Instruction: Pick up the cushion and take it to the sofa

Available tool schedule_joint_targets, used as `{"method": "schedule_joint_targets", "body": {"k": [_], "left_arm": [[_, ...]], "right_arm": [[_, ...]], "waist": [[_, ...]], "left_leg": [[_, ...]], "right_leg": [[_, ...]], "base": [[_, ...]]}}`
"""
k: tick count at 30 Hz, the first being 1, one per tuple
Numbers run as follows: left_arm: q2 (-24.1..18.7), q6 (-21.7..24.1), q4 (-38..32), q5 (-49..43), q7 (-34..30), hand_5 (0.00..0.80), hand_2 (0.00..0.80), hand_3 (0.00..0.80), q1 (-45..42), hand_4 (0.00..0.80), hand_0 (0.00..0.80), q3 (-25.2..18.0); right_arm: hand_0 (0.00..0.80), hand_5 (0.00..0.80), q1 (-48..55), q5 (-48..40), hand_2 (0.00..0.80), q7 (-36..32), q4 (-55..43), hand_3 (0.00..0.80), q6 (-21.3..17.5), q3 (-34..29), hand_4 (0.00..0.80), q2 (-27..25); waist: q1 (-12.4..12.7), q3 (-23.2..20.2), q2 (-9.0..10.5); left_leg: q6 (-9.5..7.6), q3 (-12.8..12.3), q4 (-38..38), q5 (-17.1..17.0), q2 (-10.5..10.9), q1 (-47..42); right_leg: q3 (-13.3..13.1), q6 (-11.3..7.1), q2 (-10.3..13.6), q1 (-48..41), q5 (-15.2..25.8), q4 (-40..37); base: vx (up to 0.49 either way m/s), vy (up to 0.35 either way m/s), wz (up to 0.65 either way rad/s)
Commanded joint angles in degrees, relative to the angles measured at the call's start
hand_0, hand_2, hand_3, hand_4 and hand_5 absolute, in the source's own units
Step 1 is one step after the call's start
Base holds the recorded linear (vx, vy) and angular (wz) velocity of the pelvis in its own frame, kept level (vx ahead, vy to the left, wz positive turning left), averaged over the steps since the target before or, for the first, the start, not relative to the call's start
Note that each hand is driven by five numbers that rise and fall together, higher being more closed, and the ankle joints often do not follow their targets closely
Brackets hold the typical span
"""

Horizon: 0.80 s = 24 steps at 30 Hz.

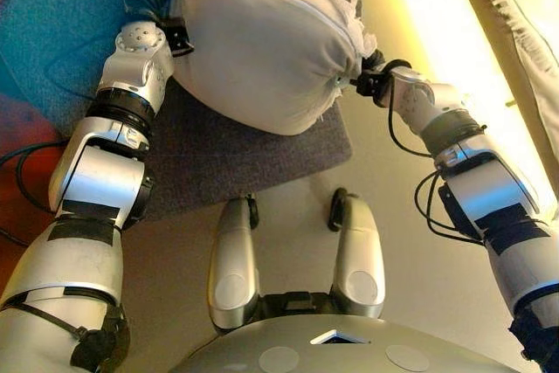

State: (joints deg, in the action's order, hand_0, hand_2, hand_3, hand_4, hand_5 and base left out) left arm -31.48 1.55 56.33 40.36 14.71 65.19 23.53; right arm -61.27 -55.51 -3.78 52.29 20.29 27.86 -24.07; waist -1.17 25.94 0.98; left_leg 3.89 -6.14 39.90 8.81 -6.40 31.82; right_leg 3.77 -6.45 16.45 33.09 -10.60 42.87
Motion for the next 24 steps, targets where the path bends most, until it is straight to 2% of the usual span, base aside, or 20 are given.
{"method": "schedule_joint_targets", "body": {"k": [1,2,3,7,11,12,18,24], "left_arm": [[4.28,5.01,-1.88,2.05,-5.07,0.8,0.8,0.8,6.99,0.8,0.8,1.44],[4.2,4.96,-1.57,2.3,-4.7,0.8,0.8,0.8,7.0,0.8,0.8,1.24],[3.99,4.94,-0.58,2.24,-4.64,0.0,0.0,0.0,7.08,0.0,0.0,0.89],[3.04,5.28,0.67,2.61,-3.87,0.0,0.0,0.0,7.35,0.0,0.0,0.1],[2.22,5.93,0.07,2.91,-2.0,0.0,0.0,0.0,6.59,0.0,0.0,-0.57],[1.97,6.19,0.05,3.19,-1.49,0.0,0.0,0.0,6.46,0.0,0.0,-0.91],[0.58,6.64,-1.1,1.93,1.91,0.0,0.0,0.0,5.42,0.0,0.0,-2.28],[-3.71,5.75,-2.01,-0.98,7.51,0.0,0.0,0.0,3.12,0.0,0.0,-4.5]], "right_arm": [[0.8,0.8,-6.56,-3.38,0.8,-0.78,-4.4,0.8,-1.03,1.91,0.8,3.12],[0.449,0.449,-6.61,-3.19,0.449,-0.54,-4.24,0.449,-0.73,2.03,0.449,3.07],[0.0,0.0,-6.71,-3.11,0.0,-0.63,-3.62,0.0,-0.75,2.25,0.0,2.98],[0.0,0.0,-6.76,-2.59,0.0,-1.11,-3.18,0.0,-1.49,2.54,0.0,2.68],[0.0,0.0,-6.02,-5.63,0.0,0.54,-4.87,0.0,-1.27,1.94,0.0,2.26],[0.0,0.0,-5.84,-6.23,0.0,0.59,-5.2,0.0,-0.9,1.62,0.0,2.21],[0.0,0.0,-4.22,-5.33,0.0,1.33,-6.78,0.0,-0.95,0.86,0.0,1.61],[0.0,0.0,-2.42,-7.96,0.0,3.05,-7.49,0.0,-1.53,-0.79,0.0,-0.3]], "waist": [[-0.95,-0.05,-1.62],[-1.03,-0.06,-1.63],[-1.08,-0.25,-1.61],[-1.18,-0.69,-1.51],[-1.1,-1.04,-1.44],[-1.19,-1.11,-1.27],[-0.99,-1.87,-0.99],[-0.12,-3.2,-0.75]], "left_leg": [[2.05,0.92,0.44,4.67,-0.86,-1.46],[2.04,0.73,0.19,4.6,-0.88,-1.67],[2.07,0.53,-0.16,4.54,-0.84,-1.93],[2.26,0.1,-1.46,4.11,-0.89,-2.74],[2.4,-0.3,-3.36,3.42,-0.85,-3.95],[2.07,-0.71,-4.25,1.64,-0.66,-3.66],[2.02,-0.92,-6.03,1.16,-0.44,-5.34],[1.8,-0.47,-7.9,0.93,0.07,-7.96]], "right_leg": [[-0.54,-1.15,-0.64,-1.2,4.14,-6.36],[-0.53,-1.17,-0.61,-1.26,4.21,-6.51],[-0.38,-1.13,-0.52,-1.43,4.29,-6.89],[-0.01,-1.0,-0.41,-2.08,4.51,-8.18],[0.62,-0.92,-0.22,-3.29,4.98,-10.22],[0.86,-0.48,-0.08,-3.13,6.64,-11.43],[1.5,-0.35,0.13,-4.82,7.19,-13.7],[2.32,-0.14,0.23,-7.23,7.09,-15.41]], "base": [[-0.006,0.041,-0.07],[0.01,0.04,-0.03],[0.0,0.0,0.0],[0.015,0.021,-0.06],[-0.017,0.015,-0.06],[-0.079,0.021,-0.06],[-0.013,0.006,-0.02],[0.005,-0.011,0.01]]}}
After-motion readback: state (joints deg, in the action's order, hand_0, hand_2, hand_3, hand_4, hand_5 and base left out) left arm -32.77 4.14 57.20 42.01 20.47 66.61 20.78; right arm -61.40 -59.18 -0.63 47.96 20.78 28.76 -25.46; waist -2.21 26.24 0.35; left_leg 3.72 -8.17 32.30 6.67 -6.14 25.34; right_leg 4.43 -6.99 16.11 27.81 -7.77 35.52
